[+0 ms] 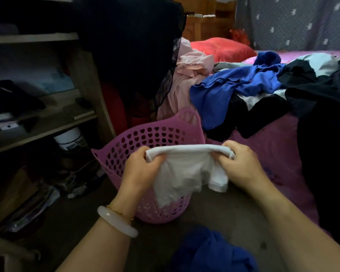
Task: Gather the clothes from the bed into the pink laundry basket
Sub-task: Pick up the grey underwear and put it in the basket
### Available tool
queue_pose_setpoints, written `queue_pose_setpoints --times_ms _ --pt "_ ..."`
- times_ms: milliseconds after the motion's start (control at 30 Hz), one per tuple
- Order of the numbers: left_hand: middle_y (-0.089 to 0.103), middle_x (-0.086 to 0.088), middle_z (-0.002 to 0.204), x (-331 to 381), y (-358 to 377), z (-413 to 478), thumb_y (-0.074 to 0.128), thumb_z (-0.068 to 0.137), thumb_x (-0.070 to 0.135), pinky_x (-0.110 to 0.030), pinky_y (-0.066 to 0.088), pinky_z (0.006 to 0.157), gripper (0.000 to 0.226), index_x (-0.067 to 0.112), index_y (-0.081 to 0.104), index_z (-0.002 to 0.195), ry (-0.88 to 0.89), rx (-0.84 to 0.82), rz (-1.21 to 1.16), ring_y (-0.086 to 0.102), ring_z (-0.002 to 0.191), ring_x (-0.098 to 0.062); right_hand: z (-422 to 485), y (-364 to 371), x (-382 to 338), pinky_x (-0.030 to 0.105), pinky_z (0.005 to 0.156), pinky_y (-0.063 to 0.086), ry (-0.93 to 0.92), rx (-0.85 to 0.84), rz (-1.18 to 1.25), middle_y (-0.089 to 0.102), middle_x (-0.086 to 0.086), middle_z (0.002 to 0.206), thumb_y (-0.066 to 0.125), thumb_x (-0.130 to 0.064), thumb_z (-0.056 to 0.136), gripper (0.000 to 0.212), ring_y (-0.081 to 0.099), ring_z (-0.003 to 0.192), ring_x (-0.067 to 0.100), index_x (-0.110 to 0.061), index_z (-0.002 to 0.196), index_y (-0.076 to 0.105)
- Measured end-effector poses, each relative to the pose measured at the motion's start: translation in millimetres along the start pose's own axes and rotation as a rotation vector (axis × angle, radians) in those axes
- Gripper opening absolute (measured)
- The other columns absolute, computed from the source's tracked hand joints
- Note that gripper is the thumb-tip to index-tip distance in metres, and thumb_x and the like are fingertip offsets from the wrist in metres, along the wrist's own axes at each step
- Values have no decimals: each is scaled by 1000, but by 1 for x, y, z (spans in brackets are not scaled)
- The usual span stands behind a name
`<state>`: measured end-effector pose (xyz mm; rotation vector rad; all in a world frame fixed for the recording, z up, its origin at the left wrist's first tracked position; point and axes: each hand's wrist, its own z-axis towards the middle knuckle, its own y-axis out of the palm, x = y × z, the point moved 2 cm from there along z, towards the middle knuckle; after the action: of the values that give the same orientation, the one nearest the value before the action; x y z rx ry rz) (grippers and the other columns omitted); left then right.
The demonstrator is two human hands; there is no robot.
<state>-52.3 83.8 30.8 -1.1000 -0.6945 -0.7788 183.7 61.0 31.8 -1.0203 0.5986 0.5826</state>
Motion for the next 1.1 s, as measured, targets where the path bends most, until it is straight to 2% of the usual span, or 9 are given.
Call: queue_pose_setpoints --times_ms 233,333,400,533,667,733,933,1033,1100 --pt "56 0 92 -7 -16 49 57 92 27 -31 48 74 19 12 53 102 -219 310 -211 57 87 -22 32 70 -38 36 58 45 291 2 634 59 7 69 67 -18 81 18 55 66 18 -10 71 56" --pt "56 -5 104 -5 -27 90 53 94 25 -31 43 80 25 9 53 114 -196 315 -130 54 95 -24 51 102 -55 43 69 55 415 -37 820 67 13 86 65 -13 83 5 65 80 27 -10 82 61" --pt "54 -10 121 -6 -31 115 52 95 22 -33 44 83 34 11 47 126 -208 241 -38 54 104 -27 55 124 -59 50 77 59 534 -157 847 68 18 98 66 -16 78 26 67 88 33 -7 102 63" --pt "36 -17 143 -24 -19 124 52 90 9 -45 45 102 60 15 29 145 -327 47 105 48 122 -35 37 142 -52 41 83 56 547 -513 394 62 10 101 68 -25 80 36 64 94 28 -3 104 52" --pt "55 -9 98 -41 0 103 46 87 2 -38 55 65 55 13 34 139 -321 4 47 57 76 -23 32 124 -21 33 87 50 469 -227 374 64 5 107 65 -15 86 35 58 92 16 -13 120 60" --pt "52 -5 80 -40 9 93 43 89 0 -28 39 46 53 15 35 139 -334 -14 -16 46 55 -16 28 112 -5 33 85 54 454 -88 423 70 3 101 67 -11 83 24 64 89 15 -17 107 68" --pt "59 -2 89 0 54 56 48 94 9 -30 47 56 32 15 51 125 -182 -126 -129 54 63 -15 12 76 68 30 60 51 584 25 437 71 9 84 61 -3 85 19 67 66 17 -21 79 65" --pt "63 0 97 18 90 21 54 91 8 -28 54 76 28 16 57 117 -147 -186 -212 63 87 -15 -19 78 119 40 74 58 711 -172 243 71 15 87 61 -2 83 18 65 69 23 -17 74 67" --pt "61 4 90 20 115 -8 56 90 6 -22 52 74 26 16 59 114 -177 -269 -242 62 85 -11 -53 91 140 32 80 54 681 -606 -123 69 14 96 58 -11 87 16 63 82 23 -9 96 72"
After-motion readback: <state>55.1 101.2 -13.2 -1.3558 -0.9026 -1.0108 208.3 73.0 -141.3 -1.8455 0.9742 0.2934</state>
